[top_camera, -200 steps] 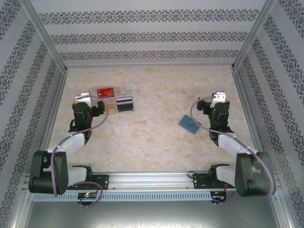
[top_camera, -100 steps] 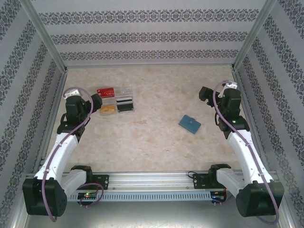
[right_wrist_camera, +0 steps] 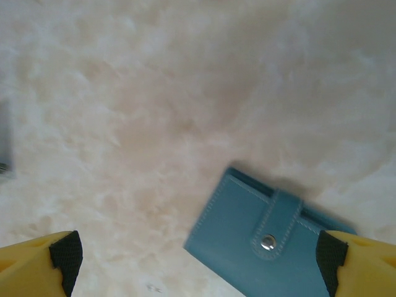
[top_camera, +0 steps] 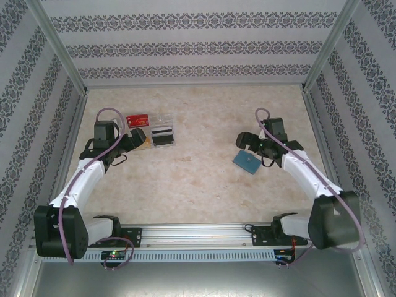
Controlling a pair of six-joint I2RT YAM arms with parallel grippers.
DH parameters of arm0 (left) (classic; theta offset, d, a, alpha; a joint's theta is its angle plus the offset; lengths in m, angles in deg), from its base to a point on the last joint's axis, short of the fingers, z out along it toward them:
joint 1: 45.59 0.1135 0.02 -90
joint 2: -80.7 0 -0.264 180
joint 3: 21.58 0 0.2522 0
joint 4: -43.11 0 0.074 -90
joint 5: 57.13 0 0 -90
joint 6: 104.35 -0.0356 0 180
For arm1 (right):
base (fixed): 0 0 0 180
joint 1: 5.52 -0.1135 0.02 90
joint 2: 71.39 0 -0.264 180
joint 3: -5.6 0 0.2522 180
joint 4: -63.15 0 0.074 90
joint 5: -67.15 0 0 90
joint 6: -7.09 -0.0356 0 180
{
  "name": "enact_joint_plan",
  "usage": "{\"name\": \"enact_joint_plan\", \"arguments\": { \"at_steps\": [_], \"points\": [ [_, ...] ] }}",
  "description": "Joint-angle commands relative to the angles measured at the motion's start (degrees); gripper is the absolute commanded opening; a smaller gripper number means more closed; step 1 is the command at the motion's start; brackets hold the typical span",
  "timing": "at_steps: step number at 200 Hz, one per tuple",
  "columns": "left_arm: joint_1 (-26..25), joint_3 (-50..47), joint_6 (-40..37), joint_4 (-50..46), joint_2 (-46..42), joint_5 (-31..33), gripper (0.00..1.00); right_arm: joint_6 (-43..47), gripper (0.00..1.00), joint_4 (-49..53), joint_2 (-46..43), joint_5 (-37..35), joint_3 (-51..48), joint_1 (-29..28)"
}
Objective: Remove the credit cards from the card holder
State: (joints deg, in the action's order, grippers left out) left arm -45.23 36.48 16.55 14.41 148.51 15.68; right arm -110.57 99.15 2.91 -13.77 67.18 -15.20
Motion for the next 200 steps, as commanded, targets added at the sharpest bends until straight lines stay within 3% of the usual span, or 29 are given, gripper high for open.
{"name": "enact_joint_plan", "arguments": {
  "at_steps": [1,57,99,158,178,200],
  "points": [
    [-0.36,1.81,-0.23,-1.78,0.28,-1.26,1.00,1.87,0.97,4.80,4.30,-4.46,3.25,-0.50],
    [-0.45,1.22,-0.65,-2.73,0.06,-2.62,1.00,0.05,0.90,5.60,13.20,-8.27,3.87,-3.74],
    [-0.40,0.22,-0.19,-3.33,-0.37,-5.04,1.00,-6.47,0.85,3.54,16.08,-5.85,1.67,-8.07],
    [-2.26,-1.90,2.79,-2.74,-1.61,-7.36,1.00,-24.88,0.83,-5.80,20.57,-0.98,2.71,-25.20],
    [-3.59,-2.73,4.06,-2.25,-1.66,-7.07,1.00,-26.99,0.82,-6.94,21.87,-0.24,6.65,-29.64],
    [-5.26,-4.14,6.40,-1.01,-1.93,-7.28,1.00,-25.31,0.82,-5.12,20.56,-1.31,9.35,-30.30]
  ]
}}
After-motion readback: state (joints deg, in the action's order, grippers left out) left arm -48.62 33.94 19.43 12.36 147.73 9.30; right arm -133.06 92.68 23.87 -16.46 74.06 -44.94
